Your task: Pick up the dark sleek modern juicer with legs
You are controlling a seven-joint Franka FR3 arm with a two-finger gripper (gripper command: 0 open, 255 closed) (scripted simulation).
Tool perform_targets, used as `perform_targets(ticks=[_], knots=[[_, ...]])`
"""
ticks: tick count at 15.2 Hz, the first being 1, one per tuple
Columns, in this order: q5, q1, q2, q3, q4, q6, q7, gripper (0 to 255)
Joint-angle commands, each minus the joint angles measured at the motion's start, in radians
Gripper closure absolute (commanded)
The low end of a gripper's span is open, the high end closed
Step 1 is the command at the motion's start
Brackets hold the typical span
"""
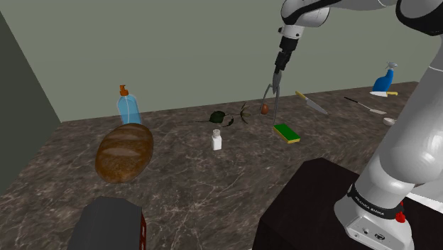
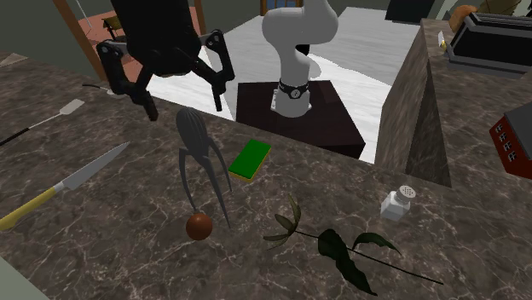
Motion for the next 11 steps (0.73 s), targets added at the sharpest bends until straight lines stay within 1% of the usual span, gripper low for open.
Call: perform_targets(ticks=[1,4,5,11], knots=[[0.002,-0.001,0.003,-0.001,-0.022,0.025,-0.005,0],[0.005,-0.001,0.005,-0.001,-0.041,0.045,-0.008,0],[0.005,-0.001,0.005,-0.001,-0.041,0.046,-0.008,255],[0.005,-0.001,0.006,-0.001,-0.040,0.046,-0.009,255]])
